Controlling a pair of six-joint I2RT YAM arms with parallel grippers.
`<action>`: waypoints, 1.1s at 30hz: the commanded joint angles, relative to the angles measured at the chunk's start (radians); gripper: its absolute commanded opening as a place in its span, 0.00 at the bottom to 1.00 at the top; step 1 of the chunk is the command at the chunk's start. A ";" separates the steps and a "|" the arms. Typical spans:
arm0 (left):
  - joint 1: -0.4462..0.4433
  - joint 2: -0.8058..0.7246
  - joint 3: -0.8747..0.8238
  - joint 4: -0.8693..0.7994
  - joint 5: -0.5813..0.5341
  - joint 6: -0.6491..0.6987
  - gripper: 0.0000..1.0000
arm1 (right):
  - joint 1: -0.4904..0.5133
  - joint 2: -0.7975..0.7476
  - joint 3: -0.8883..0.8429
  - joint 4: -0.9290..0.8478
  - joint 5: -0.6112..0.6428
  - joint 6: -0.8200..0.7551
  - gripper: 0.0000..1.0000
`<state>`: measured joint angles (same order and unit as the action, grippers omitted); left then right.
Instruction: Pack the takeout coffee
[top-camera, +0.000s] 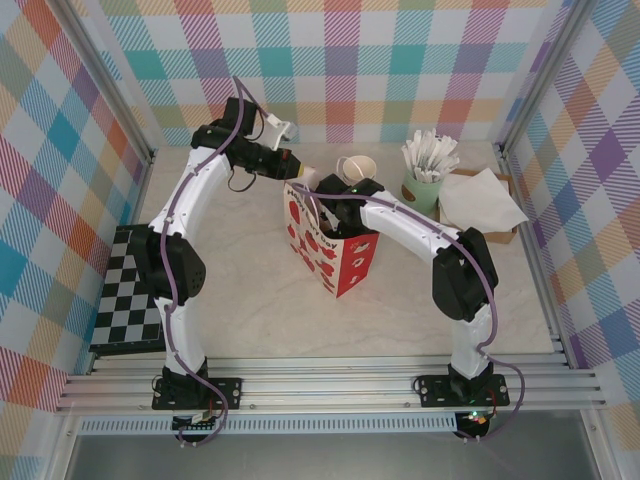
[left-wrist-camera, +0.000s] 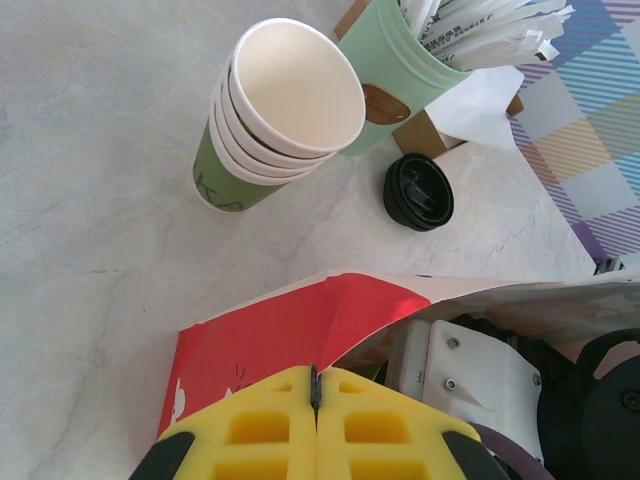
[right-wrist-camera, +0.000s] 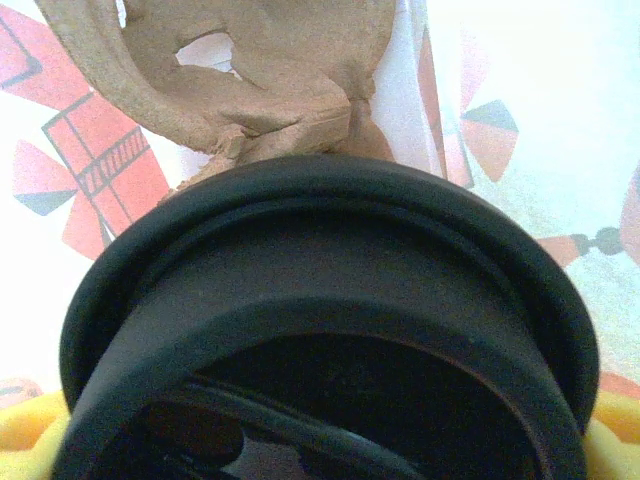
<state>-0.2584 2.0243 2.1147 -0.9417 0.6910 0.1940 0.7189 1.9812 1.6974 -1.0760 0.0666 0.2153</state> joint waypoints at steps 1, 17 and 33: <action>0.014 0.005 0.011 -0.004 0.005 -0.010 0.00 | -0.004 0.153 -0.099 0.021 0.022 -0.026 0.59; 0.014 0.004 0.011 0.003 0.011 -0.012 0.00 | -0.007 0.192 -0.091 0.000 0.052 -0.043 0.59; 0.014 0.009 0.016 0.004 0.010 -0.013 0.00 | -0.007 0.232 -0.073 -0.037 0.093 -0.043 0.58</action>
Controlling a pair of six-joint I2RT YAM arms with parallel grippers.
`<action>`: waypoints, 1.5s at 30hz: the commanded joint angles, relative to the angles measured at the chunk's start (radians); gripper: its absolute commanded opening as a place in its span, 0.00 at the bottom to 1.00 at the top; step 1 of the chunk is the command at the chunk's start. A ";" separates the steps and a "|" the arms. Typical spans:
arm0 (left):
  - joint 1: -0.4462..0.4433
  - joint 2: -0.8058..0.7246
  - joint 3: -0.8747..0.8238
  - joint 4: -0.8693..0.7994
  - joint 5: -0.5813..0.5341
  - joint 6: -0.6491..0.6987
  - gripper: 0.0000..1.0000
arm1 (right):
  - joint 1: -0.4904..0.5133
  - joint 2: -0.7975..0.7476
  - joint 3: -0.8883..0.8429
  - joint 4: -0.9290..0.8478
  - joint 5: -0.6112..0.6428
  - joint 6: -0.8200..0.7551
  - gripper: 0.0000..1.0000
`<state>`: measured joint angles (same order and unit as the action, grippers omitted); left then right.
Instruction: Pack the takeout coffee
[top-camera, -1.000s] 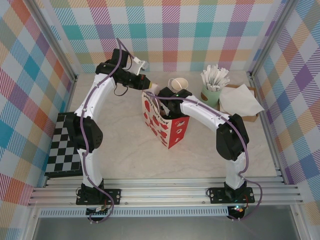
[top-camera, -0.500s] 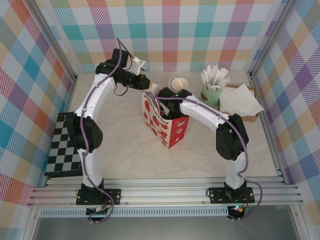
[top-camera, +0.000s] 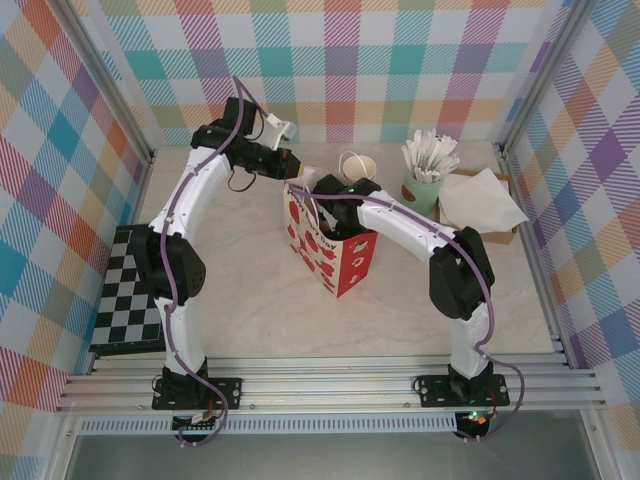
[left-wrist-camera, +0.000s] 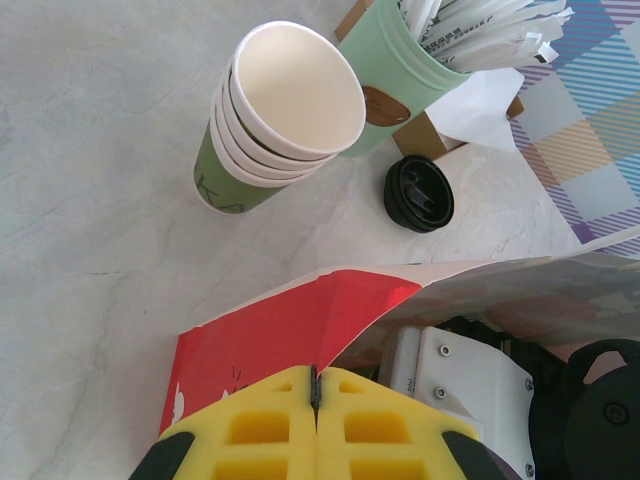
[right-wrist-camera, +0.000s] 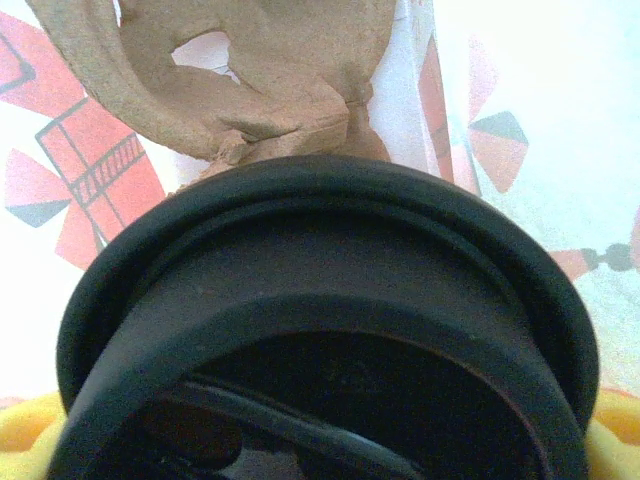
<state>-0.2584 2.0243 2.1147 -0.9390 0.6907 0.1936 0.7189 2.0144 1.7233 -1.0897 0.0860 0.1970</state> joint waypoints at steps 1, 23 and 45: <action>0.015 0.008 0.016 0.001 0.009 -0.013 0.00 | -0.007 0.201 -0.096 -0.027 0.077 -0.024 0.58; 0.037 0.007 0.030 -0.006 0.039 -0.010 0.00 | -0.008 0.136 0.109 -0.166 0.305 0.020 0.57; 0.038 0.017 0.034 0.007 0.059 -0.025 0.00 | -0.006 0.078 0.120 -0.113 0.192 0.024 0.57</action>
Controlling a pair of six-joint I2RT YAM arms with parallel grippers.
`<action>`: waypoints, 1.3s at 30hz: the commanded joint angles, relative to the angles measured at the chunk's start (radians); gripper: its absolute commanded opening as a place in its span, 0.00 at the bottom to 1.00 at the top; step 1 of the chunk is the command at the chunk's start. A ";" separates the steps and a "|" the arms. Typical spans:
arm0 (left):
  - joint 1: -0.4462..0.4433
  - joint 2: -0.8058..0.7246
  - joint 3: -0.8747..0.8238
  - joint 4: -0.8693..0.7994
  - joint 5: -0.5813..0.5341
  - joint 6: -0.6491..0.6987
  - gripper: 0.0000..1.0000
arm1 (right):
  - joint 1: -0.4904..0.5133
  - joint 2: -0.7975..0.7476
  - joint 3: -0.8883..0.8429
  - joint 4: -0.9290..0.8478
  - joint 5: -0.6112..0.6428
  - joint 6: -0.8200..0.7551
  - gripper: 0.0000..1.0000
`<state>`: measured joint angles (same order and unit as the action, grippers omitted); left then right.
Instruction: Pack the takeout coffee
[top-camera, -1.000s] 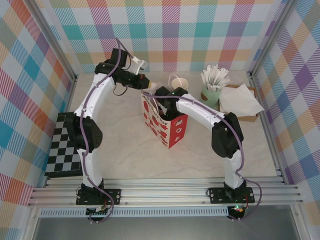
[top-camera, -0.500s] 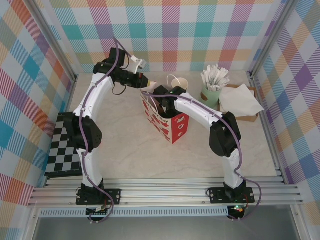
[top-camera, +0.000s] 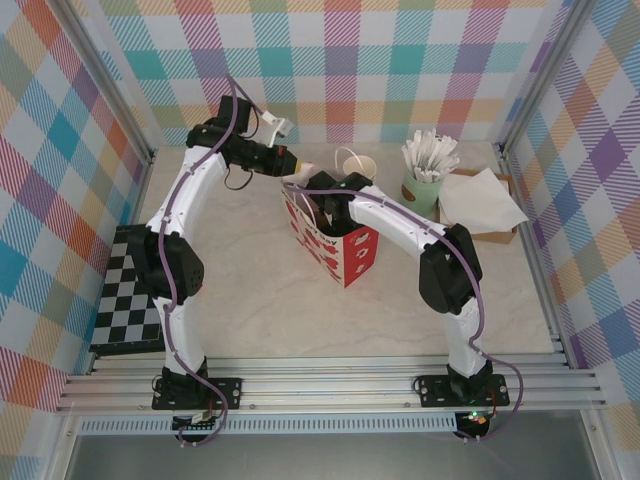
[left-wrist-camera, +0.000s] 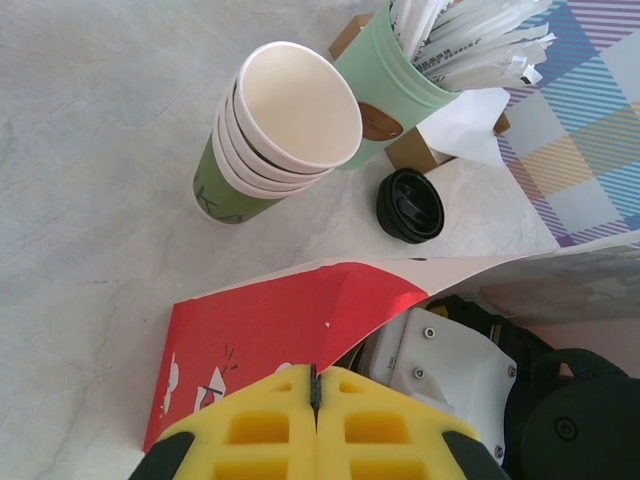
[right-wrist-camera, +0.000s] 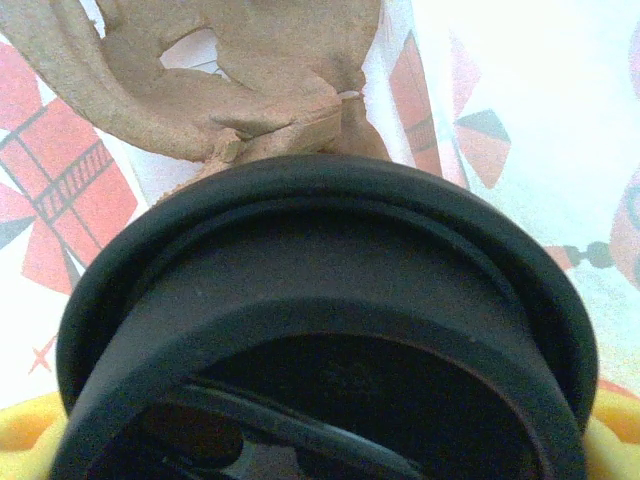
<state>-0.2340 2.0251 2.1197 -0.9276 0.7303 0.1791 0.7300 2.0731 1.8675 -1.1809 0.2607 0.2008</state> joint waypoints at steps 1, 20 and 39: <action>0.013 0.016 0.029 -0.002 0.022 -0.009 0.00 | -0.018 0.011 -0.022 -0.014 -0.005 0.023 0.57; 0.013 0.038 0.065 -0.039 0.048 -0.011 0.00 | -0.046 -0.031 0.093 -0.055 -0.145 0.064 0.59; 0.010 0.007 0.024 0.023 0.058 0.008 0.00 | -0.064 -0.028 0.213 -0.160 -0.130 0.136 0.59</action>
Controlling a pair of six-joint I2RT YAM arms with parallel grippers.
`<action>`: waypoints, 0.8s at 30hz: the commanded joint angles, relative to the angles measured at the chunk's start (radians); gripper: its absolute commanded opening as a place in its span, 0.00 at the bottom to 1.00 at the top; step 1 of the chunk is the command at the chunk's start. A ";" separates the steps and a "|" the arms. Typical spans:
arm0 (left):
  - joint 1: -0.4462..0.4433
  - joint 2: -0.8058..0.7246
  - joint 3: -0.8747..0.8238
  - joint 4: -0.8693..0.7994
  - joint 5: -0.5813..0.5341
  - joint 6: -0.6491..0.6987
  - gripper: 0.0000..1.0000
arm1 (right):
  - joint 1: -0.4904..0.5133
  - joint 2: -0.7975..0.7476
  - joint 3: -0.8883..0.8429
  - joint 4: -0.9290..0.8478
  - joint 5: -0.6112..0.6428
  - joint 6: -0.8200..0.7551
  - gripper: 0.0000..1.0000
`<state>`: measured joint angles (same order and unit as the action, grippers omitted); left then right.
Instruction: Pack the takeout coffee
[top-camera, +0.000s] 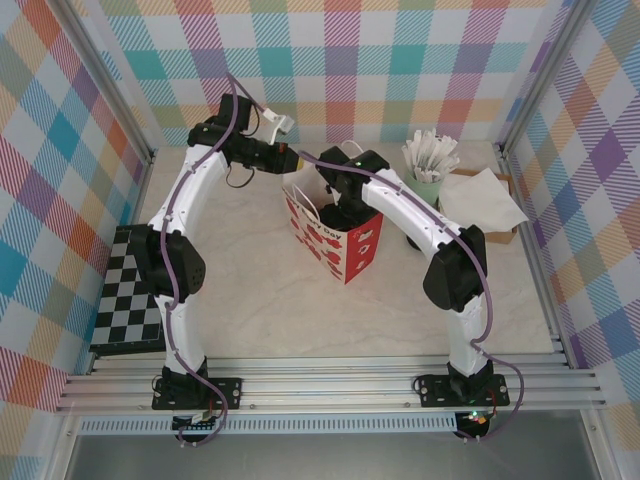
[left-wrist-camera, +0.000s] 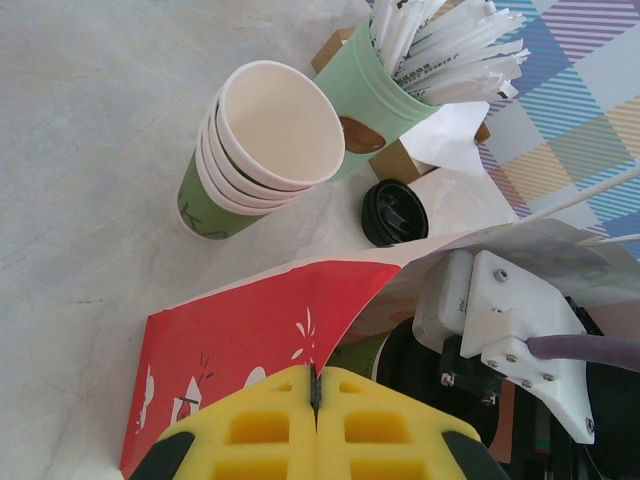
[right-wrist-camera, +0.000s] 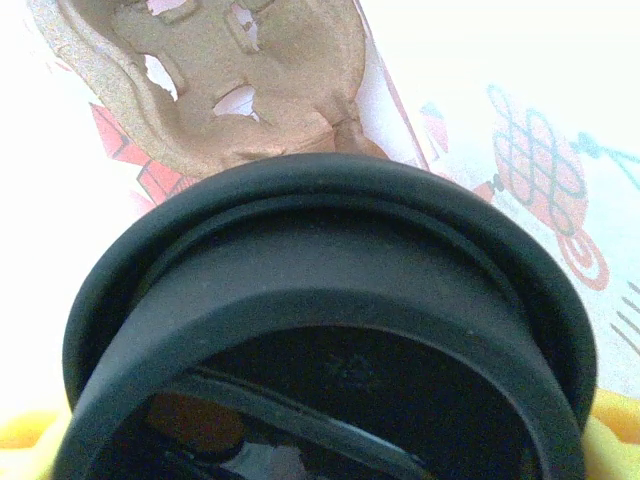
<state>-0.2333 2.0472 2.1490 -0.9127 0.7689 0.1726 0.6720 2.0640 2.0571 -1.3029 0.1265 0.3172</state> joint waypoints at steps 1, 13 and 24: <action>0.010 -0.012 -0.002 0.005 0.017 0.012 0.00 | -0.006 -0.018 0.015 -0.036 0.001 0.018 0.59; 0.011 0.007 0.023 -0.012 0.004 -0.005 0.00 | -0.006 -0.010 -0.027 -0.019 -0.016 0.008 0.59; 0.012 0.010 0.029 -0.002 -0.002 -0.022 0.00 | -0.006 -0.035 -0.091 0.023 -0.036 0.010 0.59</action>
<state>-0.2333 2.0483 2.1502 -0.9134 0.7666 0.1669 0.6708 2.0636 1.9911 -1.2732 0.1139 0.3180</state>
